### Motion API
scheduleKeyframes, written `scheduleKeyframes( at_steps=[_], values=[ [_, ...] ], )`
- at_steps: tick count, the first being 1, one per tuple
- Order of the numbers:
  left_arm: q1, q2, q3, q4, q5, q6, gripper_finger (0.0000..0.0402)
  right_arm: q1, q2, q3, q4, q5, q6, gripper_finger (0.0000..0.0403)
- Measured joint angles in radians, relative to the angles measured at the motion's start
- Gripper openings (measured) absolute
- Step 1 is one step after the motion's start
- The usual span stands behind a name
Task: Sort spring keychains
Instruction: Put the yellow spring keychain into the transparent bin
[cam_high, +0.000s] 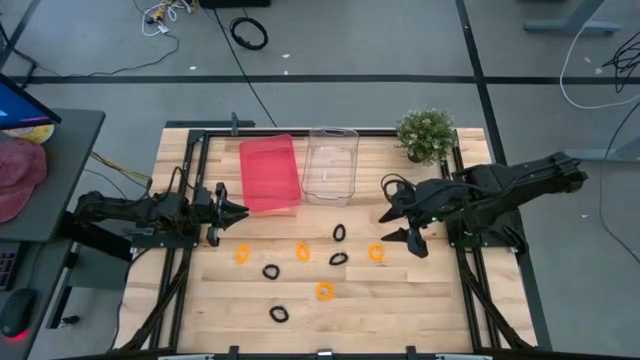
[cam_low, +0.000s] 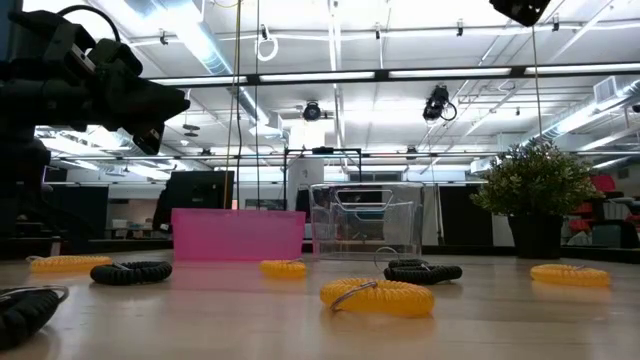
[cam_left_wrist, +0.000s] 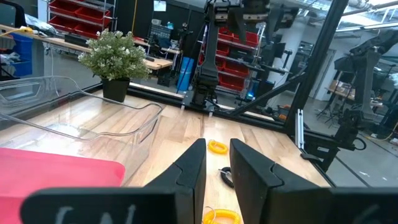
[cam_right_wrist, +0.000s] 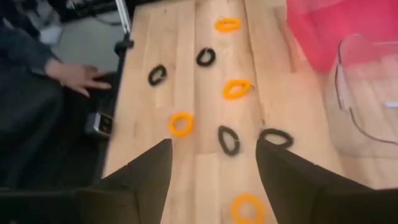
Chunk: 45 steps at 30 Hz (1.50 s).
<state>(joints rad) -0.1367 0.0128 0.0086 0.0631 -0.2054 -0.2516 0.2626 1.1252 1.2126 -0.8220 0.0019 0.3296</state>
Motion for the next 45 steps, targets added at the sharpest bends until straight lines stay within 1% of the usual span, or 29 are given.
scheduleKeyframes(
  at_steps=[7, 12, 16, 21, 24, 28, 33, 45],
  values=[
    [0.0, 0.0, 0.0, 0.0, 0.0, 0.0, 0.0076, 0.0, 0.0, -0.091, -0.042, -0.003, -0.015, 0.0235],
    [0.0, 0.0, 0.0, 0.0, 0.0, 0.0, 0.0076, 0.0, 0.0, -0.185, -0.028, -0.003, 0.003, 0.0235],
    [0.0, 0.0, 0.0, 0.0, 0.0, 0.0, 0.0076, 0.0, 0.0, -0.262, 0.04, -0.003, 0.006, 0.0235],
    [0.0, 0.0, 0.0, 0.0, 0.0, 0.0, 0.0076, 0.0, 0.0, -0.353, 0.175, -0.003, 0.003, 0.0235],
    [0.0, 0.0, 0.0, 0.0, 0.0, 0.0, 0.0076, 0.0, 0.0, -0.391, 0.189, -0.003, -0.034, 0.0235],
    [0.0, 0.0, 0.0, 0.0, 0.0, 0.0, 0.0076, 0.0, 0.0, -0.447, 0.195, -0.003, -0.038, 0.0235],
    [0.0, 0.0, 0.0, 0.0, 0.0, 0.0, 0.0076, 0.0, 0.0, -0.503, 0.225, -0.003, 0.003, 0.0235],
    [0.0, 0.0, 0.0, 0.0, 0.0, 0.0, 0.0076, 0.0, 0.0, -0.603, 0.439, 0.008, -0.017, 0.0235]
  ],
)
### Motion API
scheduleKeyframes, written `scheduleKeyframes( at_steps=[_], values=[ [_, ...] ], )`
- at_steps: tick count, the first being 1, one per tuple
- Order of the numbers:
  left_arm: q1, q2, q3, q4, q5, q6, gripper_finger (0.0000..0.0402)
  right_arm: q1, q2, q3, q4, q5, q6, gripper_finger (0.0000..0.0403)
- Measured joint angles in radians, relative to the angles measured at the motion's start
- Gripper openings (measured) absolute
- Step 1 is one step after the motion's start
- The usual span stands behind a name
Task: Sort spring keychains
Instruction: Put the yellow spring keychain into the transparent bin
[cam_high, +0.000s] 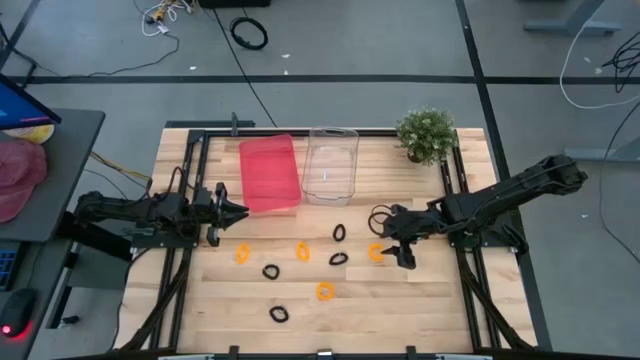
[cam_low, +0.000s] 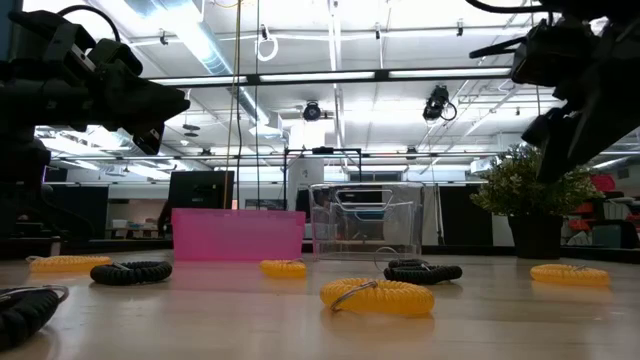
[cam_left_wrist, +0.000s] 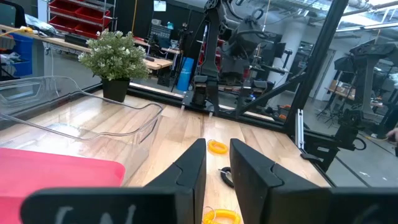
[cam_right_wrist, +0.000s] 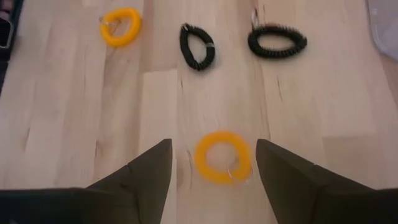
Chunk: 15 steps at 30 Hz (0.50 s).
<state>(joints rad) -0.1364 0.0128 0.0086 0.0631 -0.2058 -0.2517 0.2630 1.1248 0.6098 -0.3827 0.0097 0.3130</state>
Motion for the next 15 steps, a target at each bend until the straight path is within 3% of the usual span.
scheduleKeyframes(
  at_steps=[9, 15],
  values=[
    [0.0, 0.0, 0.0, 0.0, 0.0, 0.0, 0.0076, -0.015, 0.0, 0.0, 0.006, 0.019, -0.141, 0.0235],
    [0.0, 0.0, 0.0, 0.0, 0.0, 0.0, 0.0076, -0.034, 0.026, 0.0, 0.0, 0.057, -0.146, 0.0235]
  ],
)
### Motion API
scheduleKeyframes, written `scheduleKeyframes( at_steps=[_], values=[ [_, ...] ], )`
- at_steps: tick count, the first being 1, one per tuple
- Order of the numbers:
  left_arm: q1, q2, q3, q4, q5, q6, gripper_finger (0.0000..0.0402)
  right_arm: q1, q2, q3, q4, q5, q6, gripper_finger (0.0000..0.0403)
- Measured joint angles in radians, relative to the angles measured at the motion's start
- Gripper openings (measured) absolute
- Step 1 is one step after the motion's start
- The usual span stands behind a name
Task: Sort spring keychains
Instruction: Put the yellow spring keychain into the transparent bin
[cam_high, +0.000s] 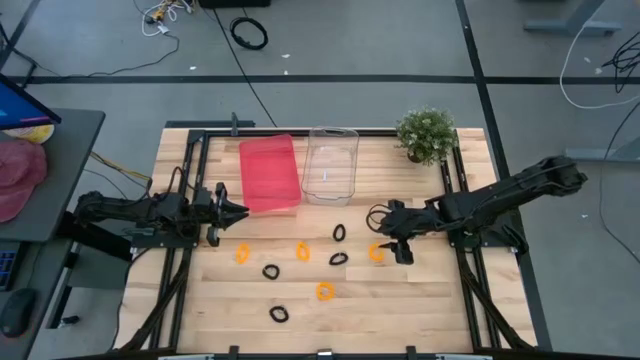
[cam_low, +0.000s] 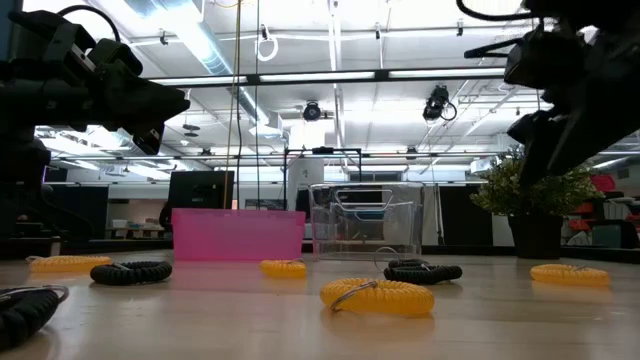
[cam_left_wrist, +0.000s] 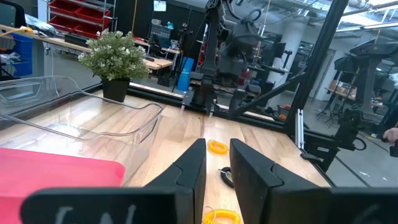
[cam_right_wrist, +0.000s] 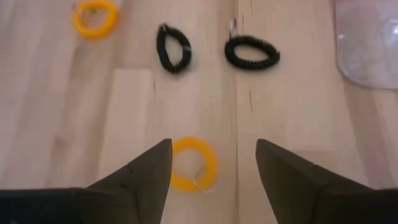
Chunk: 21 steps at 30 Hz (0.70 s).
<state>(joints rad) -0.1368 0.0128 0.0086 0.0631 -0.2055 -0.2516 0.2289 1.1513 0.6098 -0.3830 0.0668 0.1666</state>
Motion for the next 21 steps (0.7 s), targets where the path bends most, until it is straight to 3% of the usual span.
scheduleKeyframes(
  at_steps=[15, 21],
  values=[
    [0.0, 0.0, 0.0, 0.0, 0.0, 0.0, 0.0076, -0.019, 0.373, 0.003, 0.126, -0.006, 0.008, 0.0235],
    [0.0, 0.0, 0.0, 0.0, 0.0, 0.0, 0.0076, -0.018, 0.397, 0.004, 0.12, -0.005, -0.018, 0.0235]
  ],
)
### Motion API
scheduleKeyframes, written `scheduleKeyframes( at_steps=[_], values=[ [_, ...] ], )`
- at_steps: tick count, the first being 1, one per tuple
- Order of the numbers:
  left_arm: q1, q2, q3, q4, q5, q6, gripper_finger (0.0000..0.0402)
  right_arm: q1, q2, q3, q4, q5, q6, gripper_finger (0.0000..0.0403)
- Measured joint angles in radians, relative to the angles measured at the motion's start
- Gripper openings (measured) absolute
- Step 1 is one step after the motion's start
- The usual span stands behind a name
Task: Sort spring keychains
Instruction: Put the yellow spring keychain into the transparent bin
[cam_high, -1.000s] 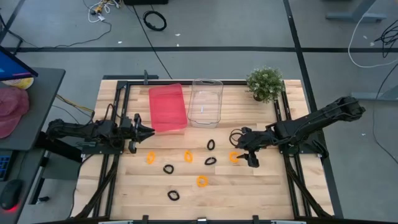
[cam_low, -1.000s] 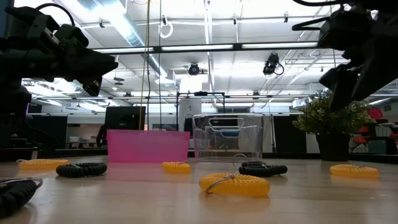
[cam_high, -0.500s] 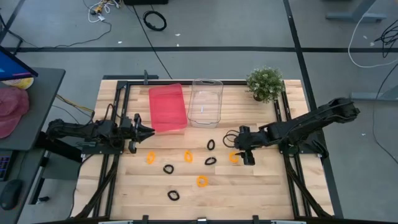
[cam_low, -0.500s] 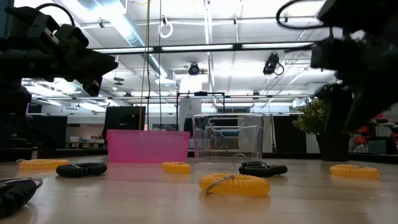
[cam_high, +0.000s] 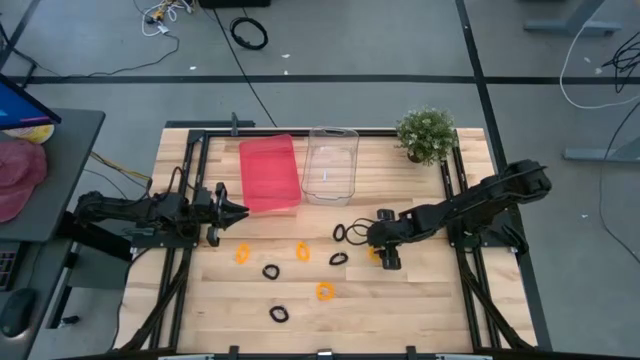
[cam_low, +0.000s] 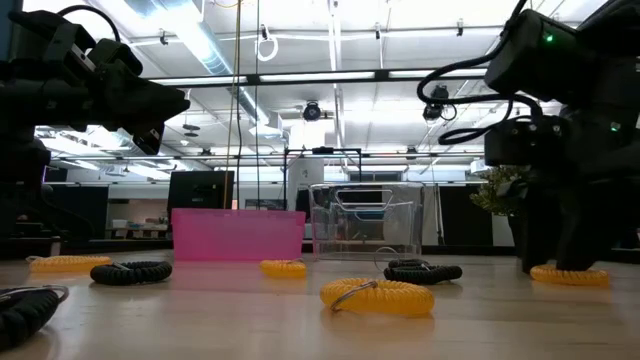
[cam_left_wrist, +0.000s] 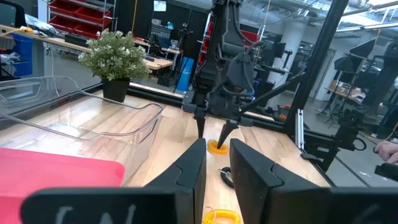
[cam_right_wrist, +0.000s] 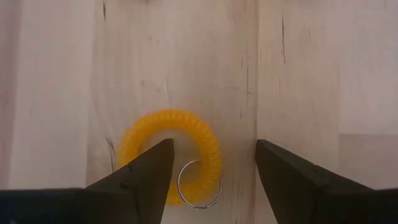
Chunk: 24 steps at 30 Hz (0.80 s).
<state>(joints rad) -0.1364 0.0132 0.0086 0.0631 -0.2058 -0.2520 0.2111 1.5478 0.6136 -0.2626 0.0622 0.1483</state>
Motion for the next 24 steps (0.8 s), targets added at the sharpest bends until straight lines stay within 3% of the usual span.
scheduleKeyframes(
  at_steps=[14, 16, 19, 20, 24],
  values=[
    [0.0, 0.0, 0.0, 0.0, 0.0, 0.0, 0.0076, -0.008, -0.019, -0.003, 0.002, -0.031, 0.018, 0.0227],
    [0.0, 0.0, 0.0, 0.0, 0.0, 0.0, 0.0076, -0.006, -0.018, -0.001, -0.027, -0.055, 0.027, 0.0192],
    [0.0, 0.0, 0.0, 0.0, 0.0, 0.0, 0.0076, 0.012, -0.02, 0.001, -0.073, -0.068, 0.105, 0.0062],
    [0.0, 0.0, 0.0, 0.0, 0.0, 0.0, 0.0076, 0.014, -0.02, 0.0, -0.08, -0.078, 0.116, 0.0034],
    [0.0, 0.0, 0.0, 0.0, 0.0, 0.0, 0.0076, 0.019, -0.021, -0.001, -0.066, -0.071, 0.125, 0.0009]
  ],
)
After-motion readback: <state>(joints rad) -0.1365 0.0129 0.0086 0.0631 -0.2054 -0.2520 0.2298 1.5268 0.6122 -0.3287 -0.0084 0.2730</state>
